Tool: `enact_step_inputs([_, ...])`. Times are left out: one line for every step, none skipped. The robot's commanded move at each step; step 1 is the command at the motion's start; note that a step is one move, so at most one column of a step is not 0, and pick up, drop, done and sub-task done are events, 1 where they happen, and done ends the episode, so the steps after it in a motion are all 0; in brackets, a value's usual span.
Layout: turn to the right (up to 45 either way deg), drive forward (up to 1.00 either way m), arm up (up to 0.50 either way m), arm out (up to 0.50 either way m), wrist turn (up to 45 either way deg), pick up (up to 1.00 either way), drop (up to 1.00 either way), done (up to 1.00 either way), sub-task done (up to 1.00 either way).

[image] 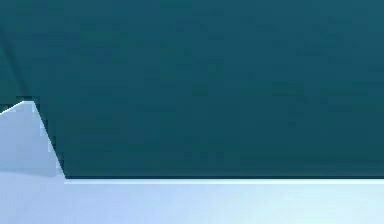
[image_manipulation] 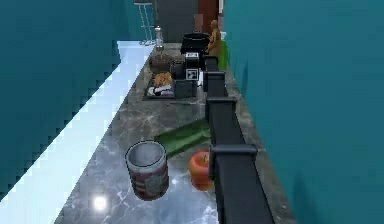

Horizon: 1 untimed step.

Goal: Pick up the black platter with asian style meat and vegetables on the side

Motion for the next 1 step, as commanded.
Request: enact_step_inputs([0.0, 0.00, 0.00, 0.00, 0.0, 0.00, 0.00, 1.00, 0.00])
